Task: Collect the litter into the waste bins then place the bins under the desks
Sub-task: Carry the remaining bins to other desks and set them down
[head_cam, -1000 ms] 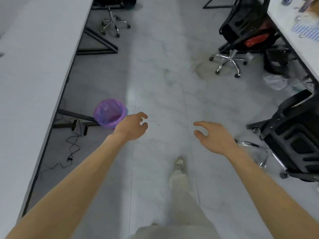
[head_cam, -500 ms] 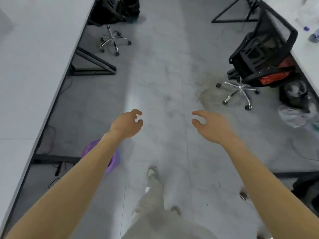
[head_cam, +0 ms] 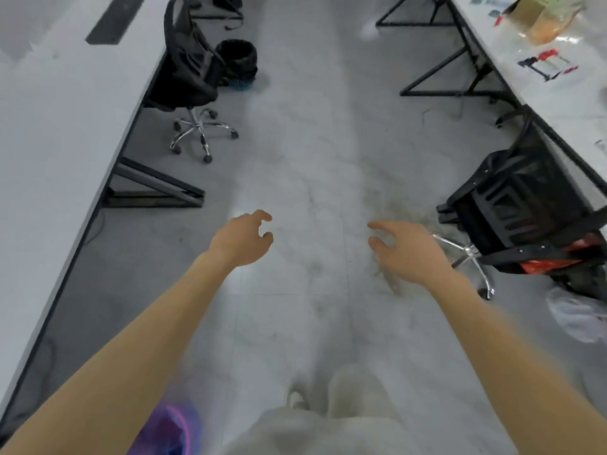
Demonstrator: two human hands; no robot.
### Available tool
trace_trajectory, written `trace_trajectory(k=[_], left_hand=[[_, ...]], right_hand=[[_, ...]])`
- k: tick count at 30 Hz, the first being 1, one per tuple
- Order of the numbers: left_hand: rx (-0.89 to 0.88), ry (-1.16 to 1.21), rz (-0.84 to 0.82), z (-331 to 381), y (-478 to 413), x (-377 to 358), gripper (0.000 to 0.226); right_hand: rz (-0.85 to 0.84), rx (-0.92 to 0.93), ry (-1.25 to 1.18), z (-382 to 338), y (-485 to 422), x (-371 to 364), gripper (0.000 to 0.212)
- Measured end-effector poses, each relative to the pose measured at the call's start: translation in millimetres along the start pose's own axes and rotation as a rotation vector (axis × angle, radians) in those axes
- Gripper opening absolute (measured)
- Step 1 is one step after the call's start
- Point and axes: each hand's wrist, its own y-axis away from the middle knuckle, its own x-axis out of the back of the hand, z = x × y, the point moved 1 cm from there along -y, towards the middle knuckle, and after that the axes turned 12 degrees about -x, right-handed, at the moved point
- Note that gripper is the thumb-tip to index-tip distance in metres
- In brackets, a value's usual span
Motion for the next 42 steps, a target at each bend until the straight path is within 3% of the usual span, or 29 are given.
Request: trace_trajectory(k=[6,10,19,29,36,42], left_hand=[[-0.015,-0.04,0.045,2.9,-192.1,62.2,0.049],[0.048,-0.041,0.068,9.8,-313.2,101.7,0.049],[0.06,-0.013,0.142,0.6,-553.6,210.2,0.051],[0.014,-0.122,0.054,-58.2,-863.3,336.2,0.05],[-0.058,-0.136,0.006,-59.5,-1067.0,426.6,0.052],[-0.049,-0.176,0.07,-64.3,-1261.5,489.8,0.051]], right_hand=[[0.064,0.013,-0.074,-35.3,-183.5,44.4,0.037],[0.017,0.057,-0.087,-66.5,-315.0,85.8,0.037],[0.032,0.135,-0.026,-175.6,-571.7,189.8,0.037],[0.018,0.096,0.008,-297.2,-874.4,241.6,0.038],[0.051,0.043,0.0,-353.7,-1046.7,299.4,0.038],[0.069,0.103,0.019,-402.2,-1251.9,348.5,0.041]])
